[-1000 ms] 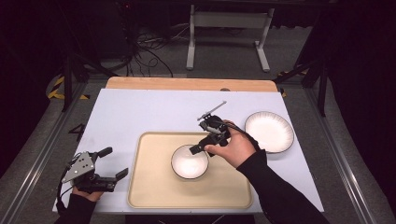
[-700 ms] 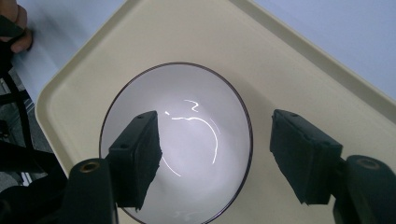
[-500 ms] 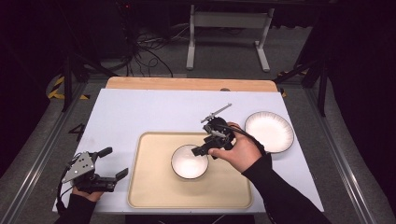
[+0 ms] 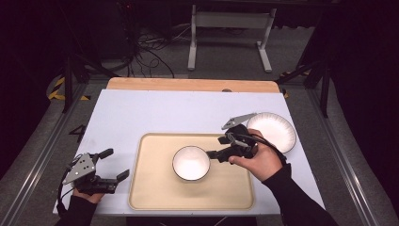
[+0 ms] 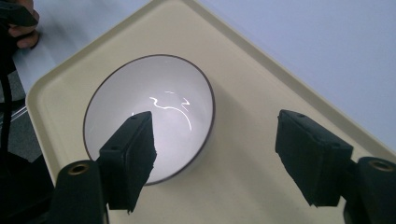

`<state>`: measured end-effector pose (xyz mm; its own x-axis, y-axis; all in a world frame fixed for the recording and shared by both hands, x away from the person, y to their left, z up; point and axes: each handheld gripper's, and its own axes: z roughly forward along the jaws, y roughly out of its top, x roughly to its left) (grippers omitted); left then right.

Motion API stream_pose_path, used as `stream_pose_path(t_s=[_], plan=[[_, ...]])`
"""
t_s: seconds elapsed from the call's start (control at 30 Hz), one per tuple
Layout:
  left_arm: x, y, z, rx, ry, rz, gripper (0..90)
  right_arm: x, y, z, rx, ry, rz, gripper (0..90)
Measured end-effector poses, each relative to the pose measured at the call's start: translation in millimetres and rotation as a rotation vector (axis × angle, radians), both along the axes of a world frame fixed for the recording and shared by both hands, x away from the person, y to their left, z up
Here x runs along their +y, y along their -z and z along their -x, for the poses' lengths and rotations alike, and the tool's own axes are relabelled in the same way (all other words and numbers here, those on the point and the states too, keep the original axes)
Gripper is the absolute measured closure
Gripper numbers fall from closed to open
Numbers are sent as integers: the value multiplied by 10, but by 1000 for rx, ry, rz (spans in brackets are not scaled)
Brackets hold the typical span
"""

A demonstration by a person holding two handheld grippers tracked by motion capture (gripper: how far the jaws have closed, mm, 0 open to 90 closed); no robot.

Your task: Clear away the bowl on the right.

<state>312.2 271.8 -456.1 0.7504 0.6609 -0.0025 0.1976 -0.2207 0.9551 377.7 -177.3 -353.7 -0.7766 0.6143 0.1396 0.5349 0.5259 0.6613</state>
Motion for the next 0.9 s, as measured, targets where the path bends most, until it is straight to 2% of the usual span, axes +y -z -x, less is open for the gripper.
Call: stream_pose_path(t_s=[0.03, 0.07, 0.13, 0.2, 0.23, 0.27, 0.5, 0.53, 0.57, 0.7, 0.77, 0.9], plan=[[0, 0, -1, 0, 0, 1, 44, 0, 0, 0, 0, 0, 0, 274], [0, 1, -1, 1, -1, 1, 44, -81, 16, 28, -31, -5, -14, 268], [-1, 1, -2, 1, -1, 0, 44, -118, 20, 47, -43, -6, -24, 266], [-2, 1, -2, 2, -2, 0, 44, -196, 30, 80, -77, -9, -40, 251], [-3, 1, -3, 2, -3, 0, 44, -267, 38, 109, -115, -15, -53, 247], [-3, 1, -3, 2, -3, 0, 43, -267, 38, 109, -115, -15, -53, 247], [13, -2, -9, 6, 4, 4, 41, -516, 90, 208, -225, -20, -73, 216], [9, 0, -8, 6, 3, 7, 41, -581, 114, 234, -261, -19, -72, 204], [8, 0, -7, 7, 3, 8, 41, -581, 114, 234, -261, -19, -72, 204], [17, -4, -9, 14, 5, 4, 41, -701, 145, 274, -310, -15, -89, 181], [15, -4, -10, 14, 5, 5, 40, -764, 168, 309, -375, -23, -71, 161], [20, -5, -7, 14, 6, 7, 40, -839, 195, 353, -397, -19, -82, 159]])
